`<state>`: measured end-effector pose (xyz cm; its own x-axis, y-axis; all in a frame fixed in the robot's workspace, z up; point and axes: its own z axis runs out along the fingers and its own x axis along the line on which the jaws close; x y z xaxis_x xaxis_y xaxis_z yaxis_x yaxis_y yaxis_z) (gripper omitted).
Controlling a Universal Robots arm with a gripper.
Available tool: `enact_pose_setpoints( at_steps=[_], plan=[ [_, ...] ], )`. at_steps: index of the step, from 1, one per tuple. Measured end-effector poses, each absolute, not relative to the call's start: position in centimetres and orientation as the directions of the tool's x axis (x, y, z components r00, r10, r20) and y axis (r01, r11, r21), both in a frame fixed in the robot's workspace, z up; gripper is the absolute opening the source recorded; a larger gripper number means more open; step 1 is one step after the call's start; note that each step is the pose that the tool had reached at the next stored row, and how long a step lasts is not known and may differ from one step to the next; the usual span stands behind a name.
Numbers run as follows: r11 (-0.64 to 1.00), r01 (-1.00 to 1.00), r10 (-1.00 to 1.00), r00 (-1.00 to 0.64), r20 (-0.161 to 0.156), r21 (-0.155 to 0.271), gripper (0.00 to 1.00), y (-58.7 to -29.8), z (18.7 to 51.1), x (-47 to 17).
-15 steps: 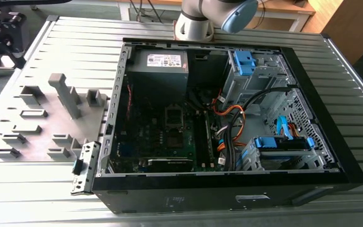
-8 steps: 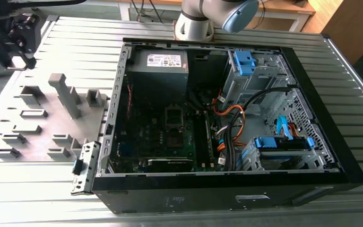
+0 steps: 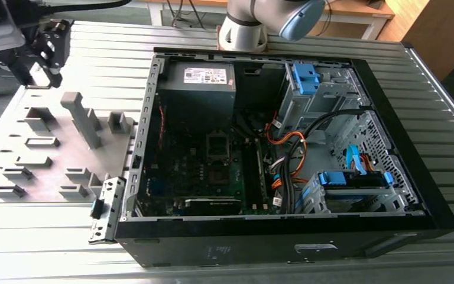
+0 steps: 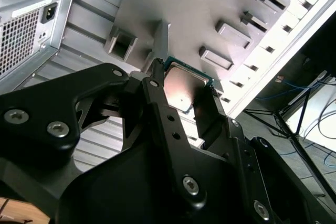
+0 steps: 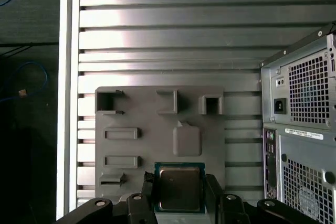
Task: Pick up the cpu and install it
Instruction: 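Pick up the cpu and move it towards the insertion slot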
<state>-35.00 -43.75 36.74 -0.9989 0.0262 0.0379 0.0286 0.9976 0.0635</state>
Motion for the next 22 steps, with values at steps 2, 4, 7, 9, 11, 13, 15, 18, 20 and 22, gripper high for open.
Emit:
enact_pose_setpoints(
  at_steps=[2, 4, 7, 9, 11, 13, 15, 18, 20, 22],
  plan=[
    [0.998, 0.029, 0.026, -0.999, 0.039, 0.063, 0.47, -43.8, 36.7, -34.4],
    [0.998, 0.029, 0.026, -0.999, 0.04, 0.063, 0.47, -43.8, 36.7, -33.8],
    [0.998, 0.029, 0.026, -0.999, 0.041, 0.063, 0.47, -43.8, 36.7, -32.8],
    [0.998, 0.029, 0.026, -0.999, 0.042, 0.063, 0.47, -43.9, 36.7, -32.2],
    [0.998, 0.029, 0.026, -0.999, 0.042, 0.063, 0.47, -43.9, 36.7, -31.6],
    [0.998, 0.029, 0.026, -0.999, 0.043, 0.063, 0.47, -43.9, 36.7, -30.9],
    [0.998, 0.029, 0.026, -0.999, 0.044, 0.063, 0.47, -43.9, 36.7, -30.3],
    [0.998, 0.029, 0.026, -0.999, 0.045, 0.063, 0.47, -44.0, 36.7, -29.3],
    [0.998, 0.029, 0.026, -0.999, 0.046, 0.063, 0.47, -44.0, 36.7, -28.6],
    [0.998, 0.029, 0.026, -0.999, 0.047, 0.063, 0.47, -44.0, 36.7, -27.9]
  ],
)
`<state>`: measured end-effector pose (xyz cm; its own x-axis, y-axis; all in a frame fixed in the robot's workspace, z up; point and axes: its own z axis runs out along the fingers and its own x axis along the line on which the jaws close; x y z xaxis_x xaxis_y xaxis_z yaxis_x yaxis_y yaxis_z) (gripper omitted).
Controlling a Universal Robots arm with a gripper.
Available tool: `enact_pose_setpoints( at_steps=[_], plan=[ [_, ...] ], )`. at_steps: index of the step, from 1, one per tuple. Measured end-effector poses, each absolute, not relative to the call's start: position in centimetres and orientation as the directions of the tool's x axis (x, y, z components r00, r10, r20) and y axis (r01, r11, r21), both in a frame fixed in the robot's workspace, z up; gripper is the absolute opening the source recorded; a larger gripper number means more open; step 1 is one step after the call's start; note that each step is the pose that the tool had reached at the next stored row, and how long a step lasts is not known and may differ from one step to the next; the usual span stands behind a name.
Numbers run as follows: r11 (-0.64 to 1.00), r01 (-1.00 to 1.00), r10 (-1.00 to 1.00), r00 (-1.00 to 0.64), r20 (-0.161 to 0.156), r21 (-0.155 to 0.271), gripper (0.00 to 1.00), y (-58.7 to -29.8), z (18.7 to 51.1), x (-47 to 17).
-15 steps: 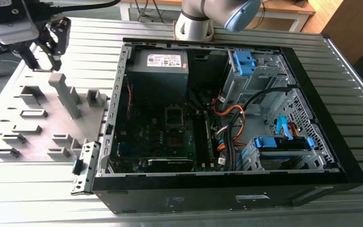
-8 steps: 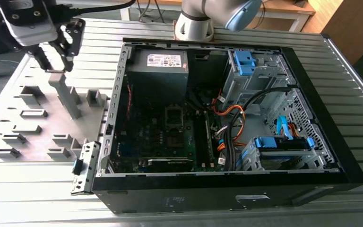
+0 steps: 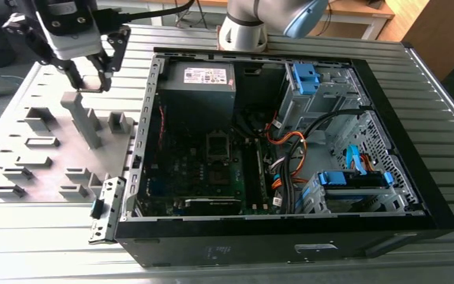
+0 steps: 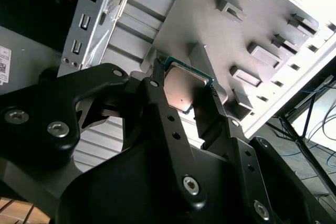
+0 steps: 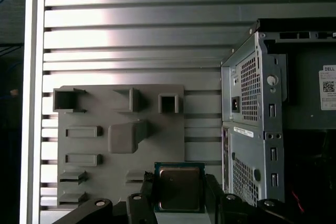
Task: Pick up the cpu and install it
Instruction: 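Pick up the cpu and move it towards the insertion slot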
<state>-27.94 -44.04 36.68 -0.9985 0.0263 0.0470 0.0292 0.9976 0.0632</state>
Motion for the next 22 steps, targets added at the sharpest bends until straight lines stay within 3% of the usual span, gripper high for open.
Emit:
enact_pose_setpoints(
  at_steps=[22],
  plan=[
    [0.998, 0.03, 0.026, -0.998, 0.057, 0.063, 0.47, -44.4, 36.6, -20.4]
  ],
)
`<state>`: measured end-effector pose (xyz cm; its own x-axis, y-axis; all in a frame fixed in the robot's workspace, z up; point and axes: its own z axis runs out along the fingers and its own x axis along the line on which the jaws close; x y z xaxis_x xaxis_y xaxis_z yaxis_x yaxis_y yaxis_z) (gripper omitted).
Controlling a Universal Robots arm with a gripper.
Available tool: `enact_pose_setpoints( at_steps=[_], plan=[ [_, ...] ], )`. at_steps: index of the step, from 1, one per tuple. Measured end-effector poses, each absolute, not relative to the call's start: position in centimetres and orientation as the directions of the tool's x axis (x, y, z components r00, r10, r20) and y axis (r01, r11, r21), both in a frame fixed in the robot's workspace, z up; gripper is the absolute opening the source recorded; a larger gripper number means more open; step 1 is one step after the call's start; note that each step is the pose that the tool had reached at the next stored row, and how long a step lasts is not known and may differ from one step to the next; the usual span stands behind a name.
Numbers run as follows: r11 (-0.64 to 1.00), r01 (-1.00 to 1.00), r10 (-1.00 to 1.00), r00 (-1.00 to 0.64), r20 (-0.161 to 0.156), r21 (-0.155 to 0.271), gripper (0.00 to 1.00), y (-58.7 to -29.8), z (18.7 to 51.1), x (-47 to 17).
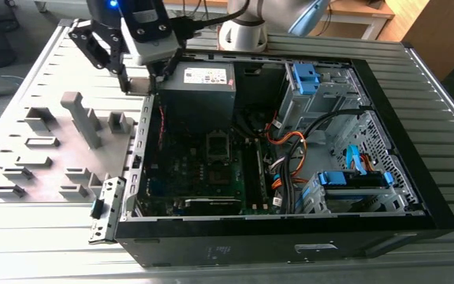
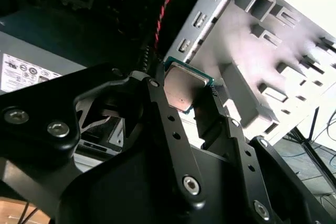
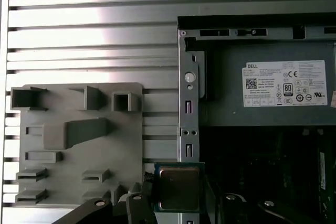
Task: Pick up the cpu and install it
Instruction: 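Pick up the cpu and move it towards the insertion slot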
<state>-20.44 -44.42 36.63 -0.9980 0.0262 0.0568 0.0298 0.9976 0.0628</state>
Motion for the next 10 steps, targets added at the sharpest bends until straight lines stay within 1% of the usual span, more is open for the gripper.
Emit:
enact_pose_setpoints(
  at_steps=[10],
  plan=[
    [0.998, 0.03, 0.026, -0.998, 0.061, 0.063, 0.47, -44.6, 36.6, -16.9]
  ],
)
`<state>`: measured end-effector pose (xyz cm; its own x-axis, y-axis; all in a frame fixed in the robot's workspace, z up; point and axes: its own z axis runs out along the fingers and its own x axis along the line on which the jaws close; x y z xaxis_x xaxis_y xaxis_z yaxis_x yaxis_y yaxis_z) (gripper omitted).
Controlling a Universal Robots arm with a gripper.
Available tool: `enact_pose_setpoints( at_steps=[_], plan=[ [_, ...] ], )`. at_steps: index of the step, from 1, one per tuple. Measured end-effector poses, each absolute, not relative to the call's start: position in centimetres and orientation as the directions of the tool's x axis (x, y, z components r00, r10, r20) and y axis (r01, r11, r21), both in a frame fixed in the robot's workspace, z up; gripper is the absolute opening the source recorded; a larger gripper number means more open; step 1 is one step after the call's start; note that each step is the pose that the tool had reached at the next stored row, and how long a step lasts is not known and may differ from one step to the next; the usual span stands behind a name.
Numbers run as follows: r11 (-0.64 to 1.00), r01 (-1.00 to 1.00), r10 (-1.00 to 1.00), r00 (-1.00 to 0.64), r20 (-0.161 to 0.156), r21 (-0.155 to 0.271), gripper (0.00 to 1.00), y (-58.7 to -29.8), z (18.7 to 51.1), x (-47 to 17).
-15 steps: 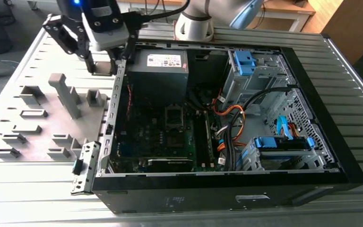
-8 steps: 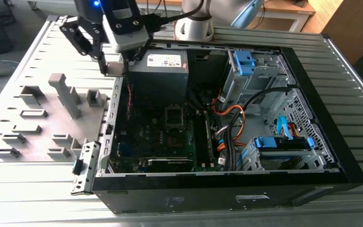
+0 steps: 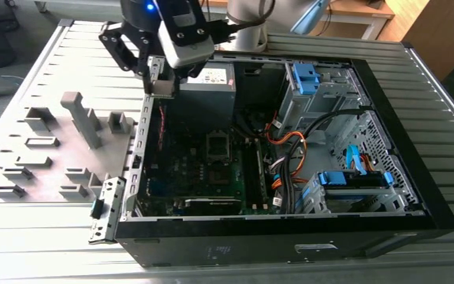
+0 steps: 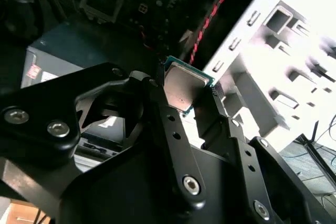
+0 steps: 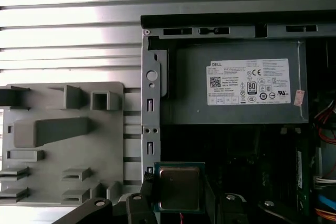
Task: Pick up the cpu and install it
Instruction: 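Pick up the cpu and move it towards the insertion slot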
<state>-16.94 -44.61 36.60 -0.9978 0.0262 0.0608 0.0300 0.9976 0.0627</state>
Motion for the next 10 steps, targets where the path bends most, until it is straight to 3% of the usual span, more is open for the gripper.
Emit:
enact_pose_setpoints(
  at_steps=[10],
  plan=[
    [0.998, 0.03, 0.026, -0.998, 0.062, 0.063, 0.47, -44.7, 36.5, -14.1]
  ],
)
